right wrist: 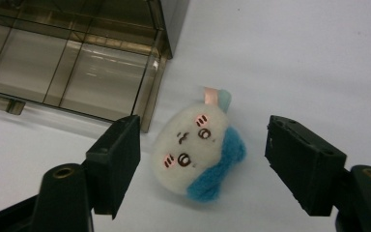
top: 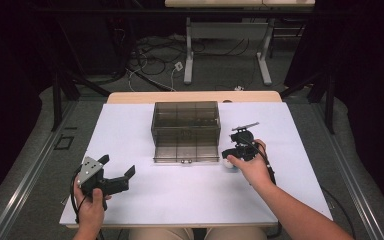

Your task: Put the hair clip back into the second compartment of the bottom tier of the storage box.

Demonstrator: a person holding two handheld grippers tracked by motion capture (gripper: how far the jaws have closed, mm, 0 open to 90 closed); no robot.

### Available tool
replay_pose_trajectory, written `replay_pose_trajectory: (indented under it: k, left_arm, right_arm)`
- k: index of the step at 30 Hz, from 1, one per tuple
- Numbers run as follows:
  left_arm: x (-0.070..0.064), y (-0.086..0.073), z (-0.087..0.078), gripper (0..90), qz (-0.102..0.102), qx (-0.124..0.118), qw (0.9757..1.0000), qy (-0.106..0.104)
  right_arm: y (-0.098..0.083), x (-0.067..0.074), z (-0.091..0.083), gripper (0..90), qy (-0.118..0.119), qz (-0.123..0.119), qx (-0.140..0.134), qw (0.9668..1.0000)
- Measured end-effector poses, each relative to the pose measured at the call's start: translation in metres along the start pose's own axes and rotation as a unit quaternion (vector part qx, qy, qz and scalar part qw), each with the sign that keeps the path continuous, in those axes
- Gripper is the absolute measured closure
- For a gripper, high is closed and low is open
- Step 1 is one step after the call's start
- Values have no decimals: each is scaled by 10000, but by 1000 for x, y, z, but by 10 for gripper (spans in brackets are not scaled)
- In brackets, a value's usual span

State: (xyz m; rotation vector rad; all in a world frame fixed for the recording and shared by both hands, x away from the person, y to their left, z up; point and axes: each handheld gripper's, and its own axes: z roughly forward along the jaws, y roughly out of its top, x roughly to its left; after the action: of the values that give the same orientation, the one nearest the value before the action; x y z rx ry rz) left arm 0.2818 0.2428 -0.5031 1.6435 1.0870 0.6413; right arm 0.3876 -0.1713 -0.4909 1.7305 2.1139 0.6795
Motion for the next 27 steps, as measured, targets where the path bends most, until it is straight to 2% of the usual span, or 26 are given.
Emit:
replay_pose_trajectory:
  k: [1, 3, 9, 11, 14, 17, 20, 21, 24, 27]
  left_arm:
    - [0, 0, 0, 4, -1, 2, 10000, 2]
    - [0, 0, 0, 4, -5, 10, 10000, 1]
    - [1, -1, 1, 4, -18, 20, 10000, 1]
    - [0, -1, 1, 4, -14, 30, 10000, -5]
    - [0, -1, 2, 4, -12, 27, 10000, -5]
    - [0, -1, 2, 4, -18, 25, 10000, -2]
    - [1, -1, 2, 4, -5, 29, 10000, 5]
    - [1, -1, 2, 4, -3, 34, 10000, 4]
    - [1, -1, 2, 4, -14, 43, 10000, 0]
    - [1, -1, 2, 4, -7, 47, 10000, -2]
  right_arm:
    - [0, 0, 0, 278, 0, 0, 0, 10000]
    - [2, 0, 2, 277, 38, 253, 99, 9996]
    - [4, 0, 7, 286, 83, 464, 294, 9985]
    - [4, -1, 10, 296, 70, 466, 365, 9982]
    - [4, -3, 15, 318, 137, 676, 473, 9965]
    - [4, -4, 19, 337, 103, 674, 531, 9963]
    - [4, -6, 24, 348, 107, 764, 632, 9950]
    - [4, -6, 26, 353, 95, 861, 679, 9939]
    - [4, -7, 28, 354, 79, 786, 724, 9942]
    - [4, -6, 30, 354, 123, 913, 728, 9931]
